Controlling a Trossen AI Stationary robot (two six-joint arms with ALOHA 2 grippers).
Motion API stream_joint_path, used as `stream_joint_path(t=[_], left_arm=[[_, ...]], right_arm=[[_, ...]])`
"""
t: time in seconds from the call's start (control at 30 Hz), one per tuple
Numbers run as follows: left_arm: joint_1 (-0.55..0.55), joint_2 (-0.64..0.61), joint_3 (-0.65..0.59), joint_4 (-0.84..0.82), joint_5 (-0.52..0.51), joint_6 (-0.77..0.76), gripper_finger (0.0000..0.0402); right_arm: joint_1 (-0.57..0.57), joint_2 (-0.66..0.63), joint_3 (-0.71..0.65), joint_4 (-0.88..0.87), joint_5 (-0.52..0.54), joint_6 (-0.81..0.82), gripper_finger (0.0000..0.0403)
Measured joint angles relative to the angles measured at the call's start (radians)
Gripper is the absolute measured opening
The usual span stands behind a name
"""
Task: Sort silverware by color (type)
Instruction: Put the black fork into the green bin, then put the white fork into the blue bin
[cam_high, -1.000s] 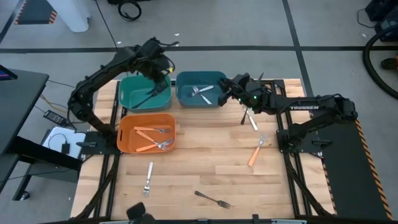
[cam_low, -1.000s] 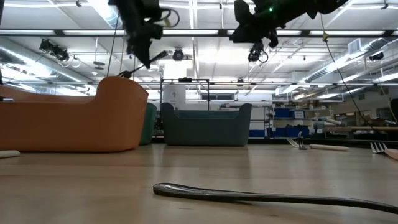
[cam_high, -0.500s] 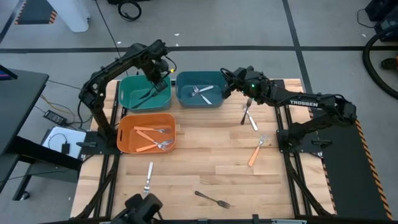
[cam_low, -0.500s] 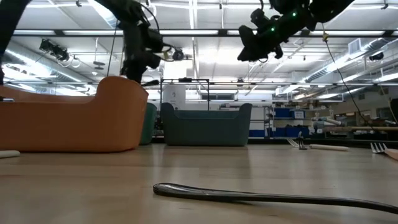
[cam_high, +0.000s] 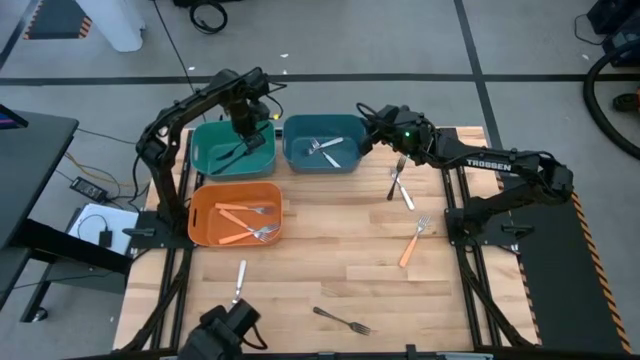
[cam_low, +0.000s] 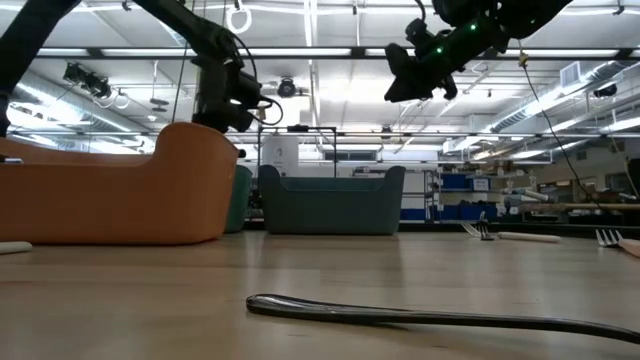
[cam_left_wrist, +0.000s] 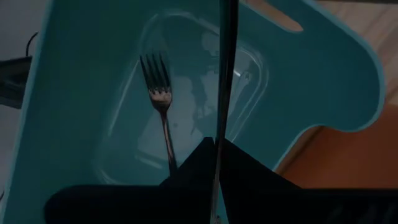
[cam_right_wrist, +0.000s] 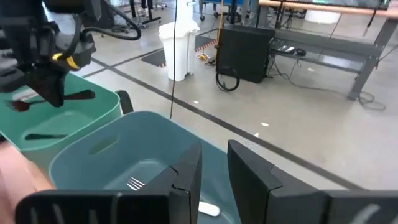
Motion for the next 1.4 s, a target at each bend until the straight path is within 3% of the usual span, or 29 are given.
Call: stream_joint_path(t=[0.2, 0.47, 0.67, 0.83, 1.03, 1.23, 1.4], left_arm=[[0.013, 0.003, 0.000, -0.007, -0.001, 0.004, 0.0031], [0.013, 0.003, 0.000, -0.009, -0.002, 0.038, 0.0097], [0.013, 0.003, 0.000, -0.023, -0.009, -0.062, 0.0120], [0.013, -0.028, 0.000, -0.038, 0.088, -0.099, 0.0121], [-0.006, -0.125, 0.000, -0.027, 0.265, -0.103, 0.0121], [-0.062, -0.236, 0.000, -0.004, 0.279, -0.127, 0.0121], [-0.127, -0.331, 0.000, 0.075, 0.281, -0.153, 0.0121]], right_arm=[[0.000, 0.000, 0.000, 0.000, 0.000, 0.043, 0.0084], [0.000, 0.000, 0.000, -0.030, 0.000, 0.044, 0.0084], [-0.001, 0.000, 0.000, -0.103, 0.008, 0.056, 0.0084], [-0.019, 0.000, 0.000, -0.251, -0.001, 0.290, 0.0084], [-0.038, 0.002, 0.000, -0.585, -0.110, 0.486, 0.0084], [-0.067, 0.039, 0.001, -0.848, -0.200, 0.664, 0.0084], [-0.085, 0.137, 0.001, -0.885, -0.261, 0.778, 0.0084]])
